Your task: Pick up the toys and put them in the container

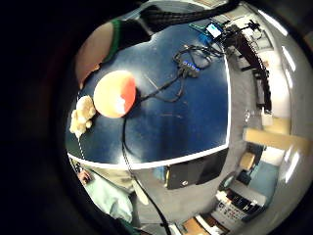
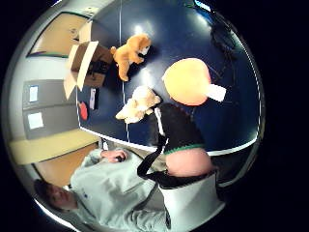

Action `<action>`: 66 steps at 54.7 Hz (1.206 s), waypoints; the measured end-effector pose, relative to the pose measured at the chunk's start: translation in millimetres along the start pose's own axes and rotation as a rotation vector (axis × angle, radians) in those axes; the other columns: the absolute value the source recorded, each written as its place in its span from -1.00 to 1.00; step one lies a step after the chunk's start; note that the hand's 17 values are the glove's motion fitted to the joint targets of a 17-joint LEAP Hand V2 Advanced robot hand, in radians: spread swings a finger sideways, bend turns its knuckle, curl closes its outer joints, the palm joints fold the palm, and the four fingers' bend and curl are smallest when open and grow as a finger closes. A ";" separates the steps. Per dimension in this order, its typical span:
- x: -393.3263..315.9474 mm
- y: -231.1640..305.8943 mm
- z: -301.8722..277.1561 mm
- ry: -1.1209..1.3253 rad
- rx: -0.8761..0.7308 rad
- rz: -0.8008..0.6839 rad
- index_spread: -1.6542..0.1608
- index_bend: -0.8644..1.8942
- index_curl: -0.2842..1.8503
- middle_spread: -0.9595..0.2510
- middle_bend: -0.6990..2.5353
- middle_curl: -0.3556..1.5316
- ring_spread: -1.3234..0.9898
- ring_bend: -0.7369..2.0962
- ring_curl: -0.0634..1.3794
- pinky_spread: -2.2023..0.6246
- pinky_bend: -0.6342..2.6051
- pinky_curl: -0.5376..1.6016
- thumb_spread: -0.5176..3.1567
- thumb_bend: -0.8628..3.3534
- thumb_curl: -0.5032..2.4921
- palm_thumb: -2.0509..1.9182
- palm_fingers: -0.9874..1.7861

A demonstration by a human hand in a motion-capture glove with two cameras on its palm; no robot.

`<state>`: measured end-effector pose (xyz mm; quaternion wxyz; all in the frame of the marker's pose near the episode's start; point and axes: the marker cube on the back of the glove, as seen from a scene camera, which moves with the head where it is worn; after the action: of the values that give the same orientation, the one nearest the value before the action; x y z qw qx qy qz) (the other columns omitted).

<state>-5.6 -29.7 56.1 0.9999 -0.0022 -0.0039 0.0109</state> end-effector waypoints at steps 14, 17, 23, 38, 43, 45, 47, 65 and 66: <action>-33.2 -18.7 91.1 -0.067 -0.164 -0.005 0.55 -0.32 -0.64 0.58 -0.50 -0.48 0.13 -0.36 -0.72 0.58 -0.02 -0.19 -0.01 -0.56 -0.53 0.07 -0.52; -34.3 -24.0 106.0 -0.048 -0.226 0.006 0.54 -0.31 -0.63 0.58 -0.50 -0.47 0.13 -0.37 -0.72 0.59 -0.01 -0.19 -0.01 -0.56 -0.52 0.09 -0.51; -31.5 -35.3 126.2 0.090 -0.209 0.049 0.51 -0.27 -0.60 0.58 -0.53 -0.49 0.15 -0.37 -0.72 0.59 0.06 -0.16 -0.01 -0.53 -0.48 0.16 -0.46; -36.3 -76.6 86.1 0.097 -0.359 0.039 0.48 -0.26 -0.59 0.32 -0.33 -0.40 -0.06 0.14 -0.45 0.37 0.04 -0.19 -0.10 -0.46 -0.36 0.38 0.31; -48.3 -100.7 31.0 0.084 -0.371 0.001 0.45 -0.23 -0.56 0.23 -0.26 -0.34 -0.10 0.17 -0.38 0.34 0.01 -0.18 -0.20 -0.47 -0.32 0.40 0.39; -69.2 -92.3 9.1 0.107 -0.351 -0.063 0.44 -0.21 -0.55 0.20 -0.23 -0.32 -0.11 0.19 -0.36 0.32 0.00 -0.18 -0.24 -0.47 -0.30 0.41 0.42; -94.7 -80.7 -10.7 0.132 -0.321 -0.130 0.44 -0.20 -0.54 0.18 -0.22 -0.30 -0.12 0.19 -0.35 0.32 -0.01 -0.17 -0.27 -0.47 -0.29 0.41 0.43; -326.0 -97.4 -140.3 0.009 0.105 -0.684 0.38 -0.16 -0.45 0.04 -0.15 -0.18 -0.16 0.21 -0.25 0.30 -0.01 -0.12 -0.45 -0.50 -0.18 0.42 0.42; -336.5 -99.0 -140.7 0.004 0.129 -0.756 0.38 -0.16 -0.45 0.04 -0.16 -0.18 -0.16 0.21 -0.25 0.30 -0.01 -0.12 -0.45 -0.50 -0.18 0.42 0.41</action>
<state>-338.8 -136.6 -86.7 0.9315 0.0624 -0.0016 -0.3583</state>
